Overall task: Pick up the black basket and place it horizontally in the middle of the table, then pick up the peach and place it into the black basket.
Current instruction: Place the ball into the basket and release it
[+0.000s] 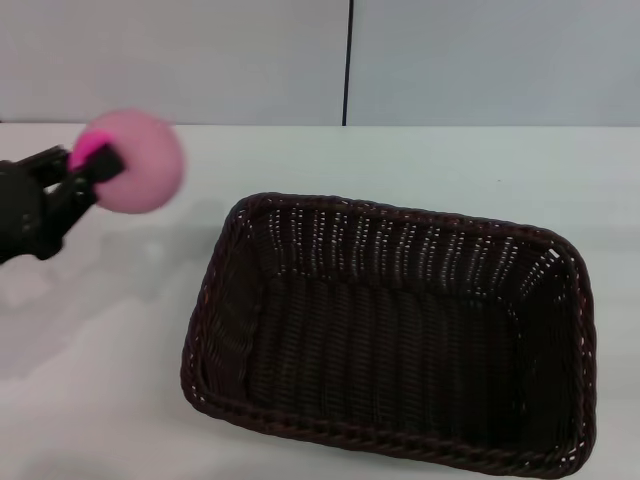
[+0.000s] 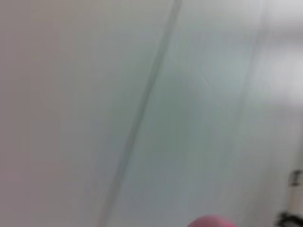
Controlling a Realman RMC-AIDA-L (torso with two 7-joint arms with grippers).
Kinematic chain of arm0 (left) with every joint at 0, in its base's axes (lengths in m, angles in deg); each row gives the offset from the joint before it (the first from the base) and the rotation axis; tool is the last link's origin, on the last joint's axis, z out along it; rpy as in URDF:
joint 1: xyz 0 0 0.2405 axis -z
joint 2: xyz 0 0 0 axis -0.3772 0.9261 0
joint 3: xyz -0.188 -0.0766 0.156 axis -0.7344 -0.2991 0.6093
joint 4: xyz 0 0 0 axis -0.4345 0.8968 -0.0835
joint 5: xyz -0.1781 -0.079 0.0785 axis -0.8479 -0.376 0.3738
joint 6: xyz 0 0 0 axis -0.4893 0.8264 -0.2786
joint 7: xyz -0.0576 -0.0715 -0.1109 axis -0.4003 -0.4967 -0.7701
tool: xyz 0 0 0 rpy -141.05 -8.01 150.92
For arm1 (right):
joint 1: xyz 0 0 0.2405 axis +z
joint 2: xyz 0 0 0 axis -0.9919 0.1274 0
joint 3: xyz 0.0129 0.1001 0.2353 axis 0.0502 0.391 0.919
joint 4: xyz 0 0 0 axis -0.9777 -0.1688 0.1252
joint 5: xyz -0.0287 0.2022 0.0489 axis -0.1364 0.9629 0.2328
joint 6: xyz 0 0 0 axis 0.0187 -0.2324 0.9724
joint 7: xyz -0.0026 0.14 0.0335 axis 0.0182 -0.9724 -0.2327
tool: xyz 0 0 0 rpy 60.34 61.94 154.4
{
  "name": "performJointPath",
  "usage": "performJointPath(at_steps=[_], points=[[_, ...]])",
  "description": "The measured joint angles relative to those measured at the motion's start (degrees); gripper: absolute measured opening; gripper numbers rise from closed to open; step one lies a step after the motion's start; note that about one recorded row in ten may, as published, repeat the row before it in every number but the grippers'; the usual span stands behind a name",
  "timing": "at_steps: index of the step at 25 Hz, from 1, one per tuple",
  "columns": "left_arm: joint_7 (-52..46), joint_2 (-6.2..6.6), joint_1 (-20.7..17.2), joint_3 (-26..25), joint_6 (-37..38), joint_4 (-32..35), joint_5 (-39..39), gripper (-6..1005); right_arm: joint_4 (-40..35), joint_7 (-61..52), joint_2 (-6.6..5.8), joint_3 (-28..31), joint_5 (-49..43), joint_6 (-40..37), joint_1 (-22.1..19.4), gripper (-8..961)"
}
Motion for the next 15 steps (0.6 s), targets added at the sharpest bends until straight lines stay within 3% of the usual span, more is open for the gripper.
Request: performJointPath(at_steps=[5, 11, 15], points=[[0.47, -1.46, 2.71, 2.76, 2.65, -2.87, -0.22, 177, 0.69, 0.09, -0.01, 0.00, 0.00, 0.15, 0.37, 422], [0.98, -1.26, 3.75, 2.34, 1.67, -6.05, -0.31, 187, 1.05, 0.37, 0.03, 0.00, -0.01, 0.15, 0.02, 422], [0.98, -1.18, 3.65, 2.52, 2.14, -6.24, -0.31, 356, 1.43, 0.54, 0.02, 0.00, -0.01, 0.15, -0.06, 422]])
